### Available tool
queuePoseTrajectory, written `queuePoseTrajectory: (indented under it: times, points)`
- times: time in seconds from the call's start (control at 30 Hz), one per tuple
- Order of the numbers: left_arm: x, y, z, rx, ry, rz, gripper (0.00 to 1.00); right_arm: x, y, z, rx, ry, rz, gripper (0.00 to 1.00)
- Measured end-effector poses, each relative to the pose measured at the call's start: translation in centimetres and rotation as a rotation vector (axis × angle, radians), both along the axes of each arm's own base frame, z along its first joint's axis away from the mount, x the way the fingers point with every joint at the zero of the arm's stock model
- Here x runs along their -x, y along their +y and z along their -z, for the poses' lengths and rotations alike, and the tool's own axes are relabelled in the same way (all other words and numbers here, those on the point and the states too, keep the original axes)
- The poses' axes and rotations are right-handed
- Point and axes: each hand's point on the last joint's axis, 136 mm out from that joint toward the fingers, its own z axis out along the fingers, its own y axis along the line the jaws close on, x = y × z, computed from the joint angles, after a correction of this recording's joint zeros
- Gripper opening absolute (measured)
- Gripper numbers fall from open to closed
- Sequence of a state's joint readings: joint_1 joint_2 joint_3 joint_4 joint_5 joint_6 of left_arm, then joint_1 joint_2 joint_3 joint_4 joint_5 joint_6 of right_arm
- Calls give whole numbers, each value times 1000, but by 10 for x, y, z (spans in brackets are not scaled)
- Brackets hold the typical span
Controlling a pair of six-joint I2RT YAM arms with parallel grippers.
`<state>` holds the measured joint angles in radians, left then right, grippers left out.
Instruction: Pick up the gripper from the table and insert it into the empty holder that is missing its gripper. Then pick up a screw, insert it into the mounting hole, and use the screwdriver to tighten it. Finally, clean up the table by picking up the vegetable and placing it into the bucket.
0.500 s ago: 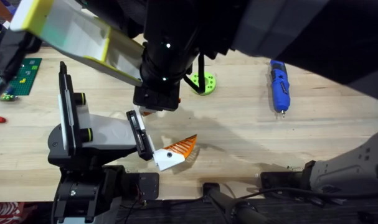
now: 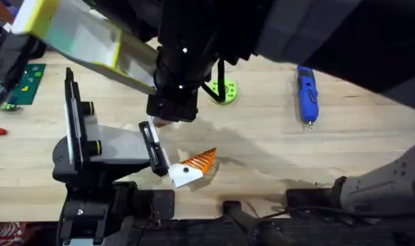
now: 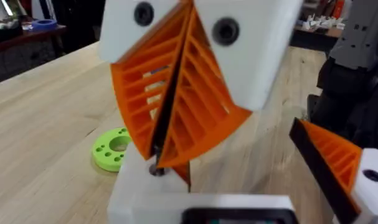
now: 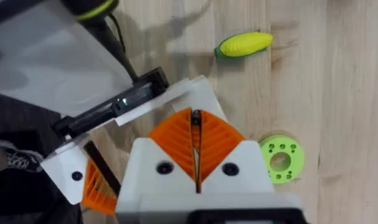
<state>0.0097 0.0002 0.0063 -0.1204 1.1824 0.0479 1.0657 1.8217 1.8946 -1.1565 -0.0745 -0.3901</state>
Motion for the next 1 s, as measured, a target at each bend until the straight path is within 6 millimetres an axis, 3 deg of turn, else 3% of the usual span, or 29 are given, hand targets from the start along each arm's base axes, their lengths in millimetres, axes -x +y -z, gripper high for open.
queuePoseTrajectory:
  times: [1.0]
  points:
    - [0, 0, 0, 1, 3, 0, 986, -3, -7, 2, 35, -18, 13, 14]
